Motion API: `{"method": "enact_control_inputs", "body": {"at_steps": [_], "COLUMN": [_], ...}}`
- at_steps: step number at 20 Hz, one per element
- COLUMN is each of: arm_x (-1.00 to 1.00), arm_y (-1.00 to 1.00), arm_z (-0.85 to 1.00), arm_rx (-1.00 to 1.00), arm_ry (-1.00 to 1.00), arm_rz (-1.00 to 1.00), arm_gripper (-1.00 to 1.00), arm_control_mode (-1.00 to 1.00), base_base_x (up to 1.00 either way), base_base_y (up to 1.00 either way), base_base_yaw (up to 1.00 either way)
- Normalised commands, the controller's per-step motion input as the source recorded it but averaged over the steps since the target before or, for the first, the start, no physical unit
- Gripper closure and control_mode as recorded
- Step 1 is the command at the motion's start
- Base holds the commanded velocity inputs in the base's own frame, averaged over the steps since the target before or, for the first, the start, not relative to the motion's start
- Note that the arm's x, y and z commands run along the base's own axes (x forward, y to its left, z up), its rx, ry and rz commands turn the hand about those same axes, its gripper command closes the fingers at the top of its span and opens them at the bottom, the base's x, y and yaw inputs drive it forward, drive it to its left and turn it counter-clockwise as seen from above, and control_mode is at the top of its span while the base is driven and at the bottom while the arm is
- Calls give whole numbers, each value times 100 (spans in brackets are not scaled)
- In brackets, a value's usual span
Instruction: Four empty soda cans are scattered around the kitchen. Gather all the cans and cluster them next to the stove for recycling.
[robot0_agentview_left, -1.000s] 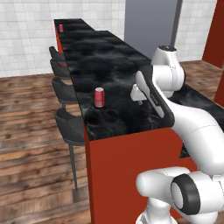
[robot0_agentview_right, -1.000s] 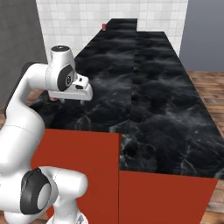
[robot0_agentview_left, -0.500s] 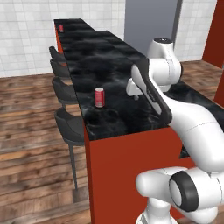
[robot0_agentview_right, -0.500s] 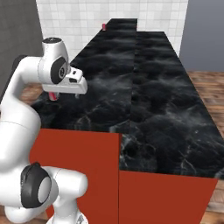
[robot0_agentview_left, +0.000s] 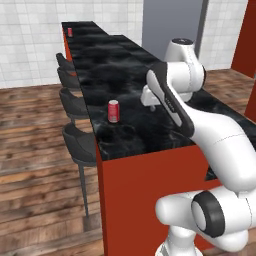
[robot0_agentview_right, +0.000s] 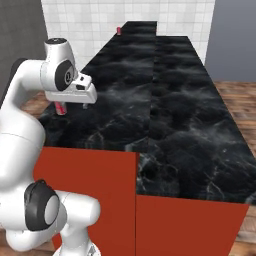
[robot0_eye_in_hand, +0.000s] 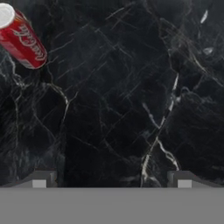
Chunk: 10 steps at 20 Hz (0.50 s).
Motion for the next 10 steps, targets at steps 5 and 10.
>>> {"method": "enact_control_inputs", "body": {"at_steps": [5,10], "arm_x": [1,8], "arm_y": [20,15], "arm_z": [12,15], "arm_rx": [4,2], "arm_ry": [0,4], "arm_rz": [0,1], "arm_gripper": [-100,-100], "arm_control_mode": [-100,-100], "base_base_x": [0,0], "base_base_y": [0,0], "base_base_yaw": [0,0]}}
